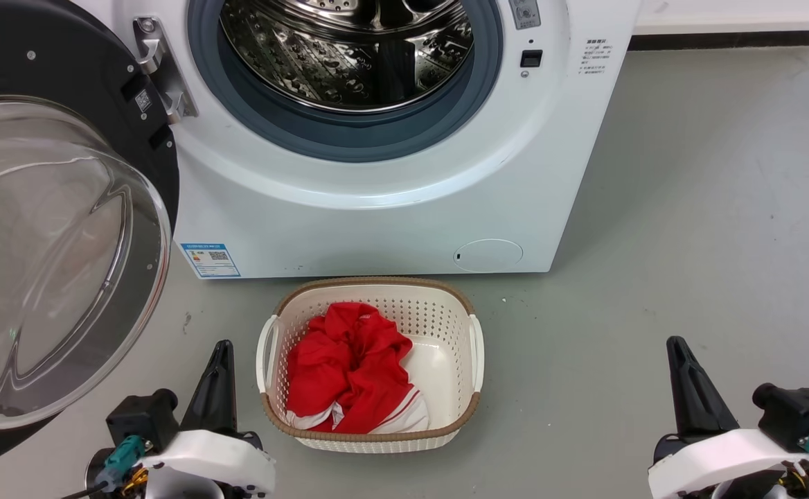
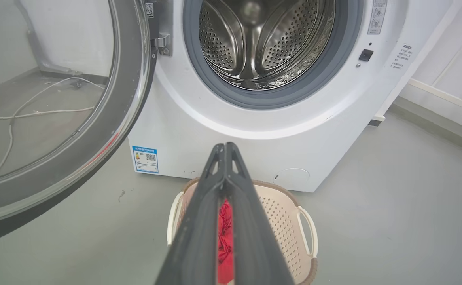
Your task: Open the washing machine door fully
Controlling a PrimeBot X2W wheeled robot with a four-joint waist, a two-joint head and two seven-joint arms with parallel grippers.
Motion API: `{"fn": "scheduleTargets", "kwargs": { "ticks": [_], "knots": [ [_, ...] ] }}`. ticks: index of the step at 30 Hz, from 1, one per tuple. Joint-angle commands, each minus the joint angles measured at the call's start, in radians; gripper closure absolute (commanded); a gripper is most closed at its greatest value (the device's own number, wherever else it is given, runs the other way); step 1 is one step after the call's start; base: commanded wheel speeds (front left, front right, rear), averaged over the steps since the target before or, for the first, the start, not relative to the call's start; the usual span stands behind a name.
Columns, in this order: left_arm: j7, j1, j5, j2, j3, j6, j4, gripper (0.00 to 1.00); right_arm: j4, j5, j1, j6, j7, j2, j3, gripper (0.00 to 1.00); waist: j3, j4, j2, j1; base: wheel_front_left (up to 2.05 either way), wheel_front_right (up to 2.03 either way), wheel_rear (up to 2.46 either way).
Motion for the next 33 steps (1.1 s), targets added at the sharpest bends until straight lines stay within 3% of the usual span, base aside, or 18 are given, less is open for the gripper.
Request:
{"fn": "scheduleTargets", "kwargs": {
  "ticks": [1,33],
  "knots": [
    [0.010,-0.020,-0.053,0.000,0.009,-0.006,-0.013,1.00,-0.008,0.057,-0.026,0.000,0.006,-0.009,0.000,1.00,-0.001,0.000,0.0000,0.0000,0.00,0.00,0.00],
    [0.135,-0.038,-0.567,-0.008,0.054,-0.031,-0.004,1.00,0.045,0.598,-0.070,0.000,0.080,-0.030,-0.011,1.00,-0.025,-0.002,0.0000,0.0000,0.00,0.00,0.00]
  ]
}}
